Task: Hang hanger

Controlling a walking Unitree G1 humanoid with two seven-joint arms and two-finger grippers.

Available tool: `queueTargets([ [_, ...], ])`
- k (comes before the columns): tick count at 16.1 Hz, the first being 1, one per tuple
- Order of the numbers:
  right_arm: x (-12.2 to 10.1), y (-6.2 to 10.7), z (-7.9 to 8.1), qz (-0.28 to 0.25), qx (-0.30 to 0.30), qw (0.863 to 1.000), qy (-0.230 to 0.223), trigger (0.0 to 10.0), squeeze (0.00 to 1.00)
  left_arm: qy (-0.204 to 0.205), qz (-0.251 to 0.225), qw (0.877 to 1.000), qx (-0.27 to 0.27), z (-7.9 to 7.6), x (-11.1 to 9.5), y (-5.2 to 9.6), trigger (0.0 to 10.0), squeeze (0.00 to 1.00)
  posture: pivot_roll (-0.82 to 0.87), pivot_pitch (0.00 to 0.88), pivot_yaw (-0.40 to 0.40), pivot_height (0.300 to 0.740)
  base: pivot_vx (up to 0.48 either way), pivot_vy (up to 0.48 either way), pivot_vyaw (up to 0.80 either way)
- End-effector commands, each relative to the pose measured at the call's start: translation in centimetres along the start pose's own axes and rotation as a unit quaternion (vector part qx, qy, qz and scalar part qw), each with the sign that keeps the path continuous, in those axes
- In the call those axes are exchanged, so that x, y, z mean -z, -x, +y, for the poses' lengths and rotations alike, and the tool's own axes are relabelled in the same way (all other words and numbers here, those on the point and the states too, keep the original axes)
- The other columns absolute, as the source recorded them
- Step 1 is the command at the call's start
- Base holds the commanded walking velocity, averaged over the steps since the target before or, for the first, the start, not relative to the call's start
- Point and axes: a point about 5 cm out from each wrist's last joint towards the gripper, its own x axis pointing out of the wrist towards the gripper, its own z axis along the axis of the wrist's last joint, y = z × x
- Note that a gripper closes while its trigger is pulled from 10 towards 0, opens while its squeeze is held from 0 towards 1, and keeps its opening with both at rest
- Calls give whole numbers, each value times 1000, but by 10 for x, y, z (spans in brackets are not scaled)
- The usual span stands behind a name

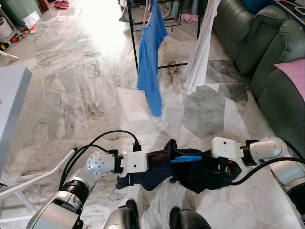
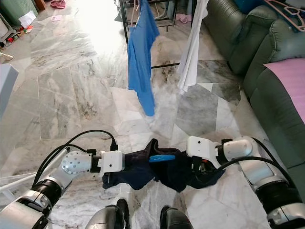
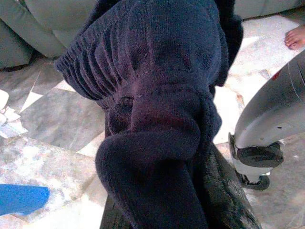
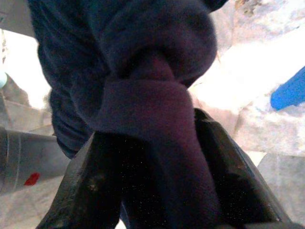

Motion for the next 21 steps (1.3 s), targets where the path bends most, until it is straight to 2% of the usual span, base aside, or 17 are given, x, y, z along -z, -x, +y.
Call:
queueTargets([
  [1, -7, 0, -1, -1, -4, 1000, 22, 4314, 0, -21, -13, 1000, 9, -1, -5, -2, 0, 0, -173, 235, 49, 740, 0, 0, 0],
  [2, -9, 2, -5, 0, 11, 1000, 20, 10000, 631, -21, -10, 1000, 7, -1, -5, -2, 0, 0, -172, 236, 48, 740, 0, 0, 0],
  [3, -11, 4, -6, -3, 15, 1000, 19, 10000, 1000, -20, -10, 1000, 6, -1, -4, -2, 0, 0, -172, 236, 48, 740, 0, 0, 0],
  [6, -13, 12, -5, 2, 16, 999, 29, 10000, 1000, -20, -7, 1000, 5, 0, -4, 0, 0, 0, -175, 236, 45, 740, 0, 0, 0],
  [8, -14, 18, -5, 4, 13, 1000, 28, 10000, 24, -20, -4, 1000, 4, 0, -3, 0, 0, 0, -176, 236, 45, 740, 0, 0, 0],
  [12, -14, 21, -1, 10, 4, 1000, 22, 10000, 0, -20, -2, 1000, 4, 0, -3, 0, 0, 0, -179, 235, 46, 740, 0, 0, 0],
  [16, -9, 12, 6, 12, -7, 1000, 2, 10000, 0, -22, -3, 1000, -1, 2, -3, 0, 0, 0, -171, 237, 46, 740, 0, 0, 0],
  [17, -8, 10, 7, 10, -9, 1000, -6, 10000, 220, -22, -2, 1000, -1, 2, -3, 0, 0, 0, -171, 237, 46, 740, 0, 0, 0],
  [18, -8, 6, 9, 8, -10, 1000, -11, 10000, 1000, -22, -1, 1000, -2, 2, -3, 1, 0, 0, -170, 239, 48, 740, 0, 0, 0],
  [20, -7, 2, 12, 9, -11, 1000, -10, 10000, 1000, -21, -1, 1000, -3, 3, -3, 1, 0, 0, -171, 238, 50, 740, 0, 0, 0],
  [21, -6, 2, 13, 9, -12, 1000, -12, 10000, 525, -21, -1, 1000, -3, 3, -3, 1, 0, 0, -171, 239, 50, 740, 0, 0, 0],
])
